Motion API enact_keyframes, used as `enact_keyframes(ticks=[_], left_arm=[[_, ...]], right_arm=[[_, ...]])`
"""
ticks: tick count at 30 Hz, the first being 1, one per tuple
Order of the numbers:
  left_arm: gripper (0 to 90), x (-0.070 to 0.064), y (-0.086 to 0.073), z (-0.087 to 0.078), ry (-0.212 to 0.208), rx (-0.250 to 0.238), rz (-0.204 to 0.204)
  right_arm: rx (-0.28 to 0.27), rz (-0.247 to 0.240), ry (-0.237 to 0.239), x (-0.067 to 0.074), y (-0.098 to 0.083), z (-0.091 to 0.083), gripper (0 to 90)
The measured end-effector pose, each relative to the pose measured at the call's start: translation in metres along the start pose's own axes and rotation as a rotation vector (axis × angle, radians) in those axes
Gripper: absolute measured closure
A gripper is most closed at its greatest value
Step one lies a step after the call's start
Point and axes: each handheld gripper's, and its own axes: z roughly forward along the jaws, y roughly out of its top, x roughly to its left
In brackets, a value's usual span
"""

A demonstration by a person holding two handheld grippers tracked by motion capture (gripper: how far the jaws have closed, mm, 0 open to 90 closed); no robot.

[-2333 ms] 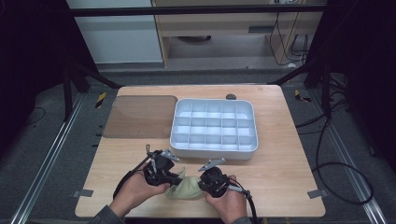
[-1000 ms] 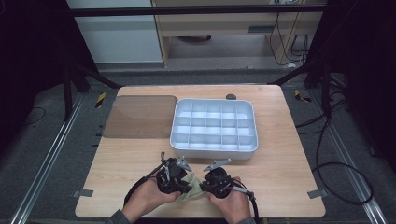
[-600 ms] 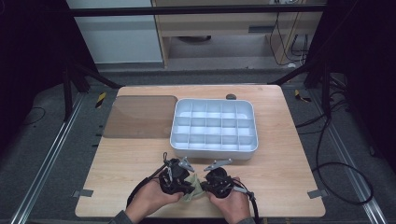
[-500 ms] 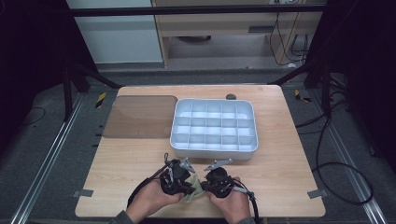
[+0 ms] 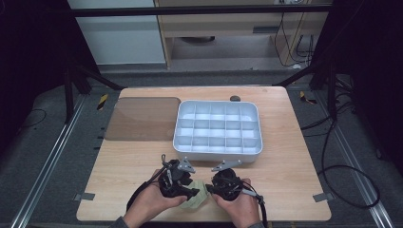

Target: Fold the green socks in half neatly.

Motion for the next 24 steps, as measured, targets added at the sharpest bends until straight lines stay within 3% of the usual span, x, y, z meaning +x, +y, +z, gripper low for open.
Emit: enact_keyframes(ticks=[7, 15, 24], left_arm=[[48.9, 0.019, -0.013, -0.013, 0.086, -0.027, -0.021], [45.4, 0.033, -0.034, -0.022, 0.111, -0.047, -0.063], [40.3, 0.033, -0.05, -0.018, 0.127, -0.059, -0.075]], right_arm=[[-0.016, -0.014, -0.004, 0.007, 0.009, -0.008, 59.3], [-0.026, -0.035, -0.002, 0.017, 0.016, -0.011, 52.5], [-0.008, -0.057, -0.008, 0.031, 0.023, 0.002, 41.5]])
